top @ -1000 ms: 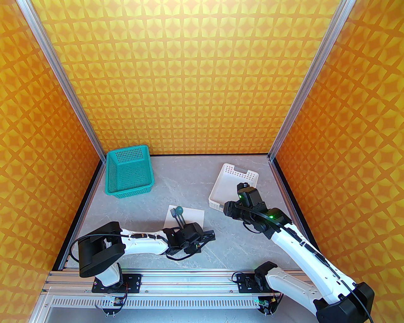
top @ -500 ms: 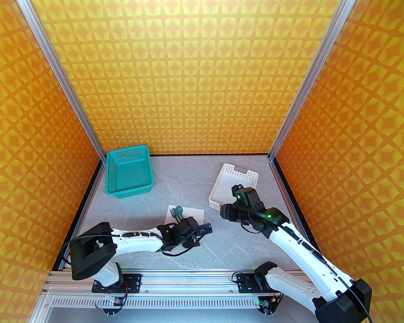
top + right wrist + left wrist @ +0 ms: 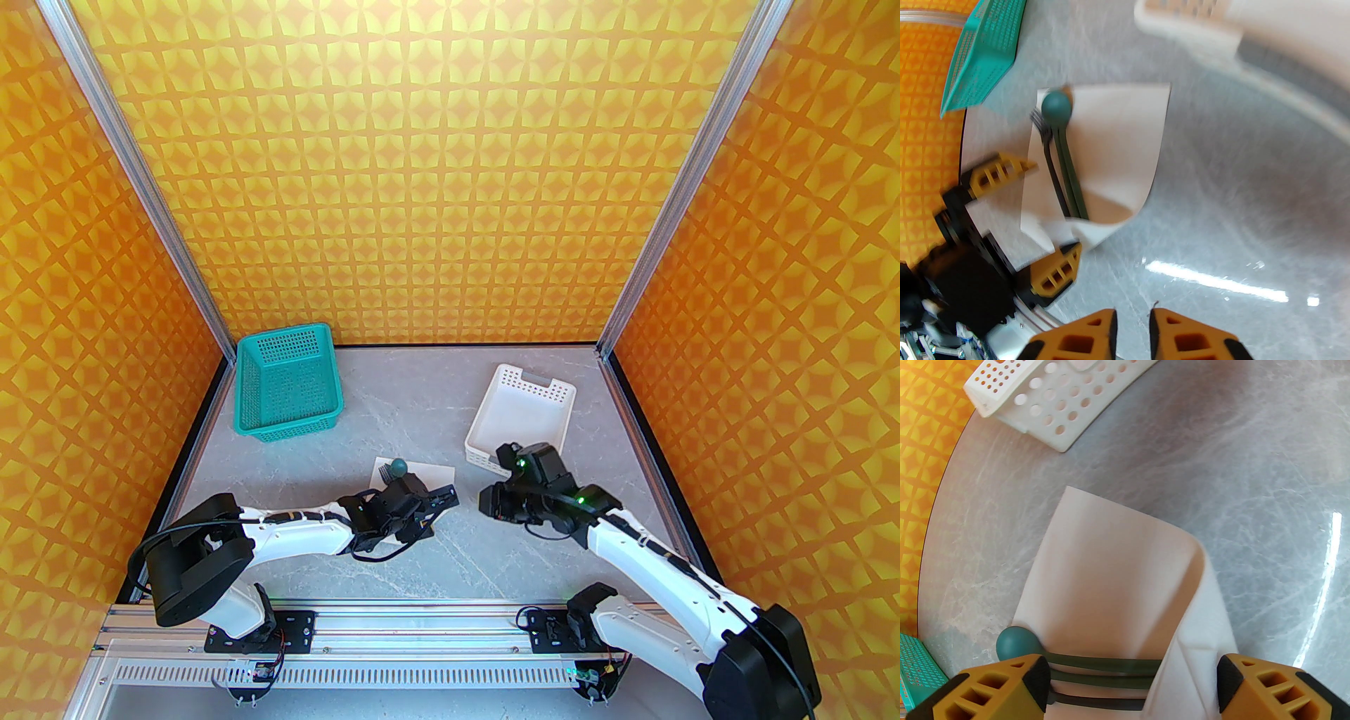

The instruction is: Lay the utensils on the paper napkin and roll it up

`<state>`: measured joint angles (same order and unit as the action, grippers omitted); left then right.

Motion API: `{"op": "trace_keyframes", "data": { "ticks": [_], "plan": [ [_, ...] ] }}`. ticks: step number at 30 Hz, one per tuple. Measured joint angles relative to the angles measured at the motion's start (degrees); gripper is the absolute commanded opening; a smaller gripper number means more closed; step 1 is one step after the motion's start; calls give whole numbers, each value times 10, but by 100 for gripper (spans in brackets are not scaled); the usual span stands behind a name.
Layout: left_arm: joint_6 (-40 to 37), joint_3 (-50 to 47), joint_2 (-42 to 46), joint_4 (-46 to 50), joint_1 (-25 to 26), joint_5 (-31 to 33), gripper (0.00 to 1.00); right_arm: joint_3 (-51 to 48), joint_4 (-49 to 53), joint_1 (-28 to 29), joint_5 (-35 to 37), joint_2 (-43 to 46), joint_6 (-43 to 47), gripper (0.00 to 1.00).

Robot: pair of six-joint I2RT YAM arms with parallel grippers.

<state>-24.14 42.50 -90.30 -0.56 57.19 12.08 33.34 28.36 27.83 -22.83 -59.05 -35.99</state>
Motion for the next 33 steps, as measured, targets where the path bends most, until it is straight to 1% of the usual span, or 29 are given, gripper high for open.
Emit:
{"op": "trace_keyframes", "data": {
  "ticks": [4, 7, 11, 16, 20, 26, 33],
  "plan": [
    [0, -8, 0, -10, -7, 0, 83, -23, -54, 38, -1, -21, -27, 10],
    [0, -15, 0, -19, -11, 0, 83, -47, -117, 65, -1, -46, -60, 5],
    [0, -23, 0, -31, -15, -1, 83, -77, -203, 88, 6, -89, -105, 0],
    [0, -26, 0, -42, -16, -3, 83, -93, -297, 104, 15, -138, -150, 0],
    [1, -29, 0, -47, -17, -3, 83, -93, -351, 113, 21, -172, -167, 0],
    [1, -31, -1, -53, -18, -7, 83, -92, -392, 118, 36, -205, -178, 0],
    [1, -31, -5, -63, -18, -7, 83, -83, -414, 118, 40, -239, -179, 0]
  ]
}}
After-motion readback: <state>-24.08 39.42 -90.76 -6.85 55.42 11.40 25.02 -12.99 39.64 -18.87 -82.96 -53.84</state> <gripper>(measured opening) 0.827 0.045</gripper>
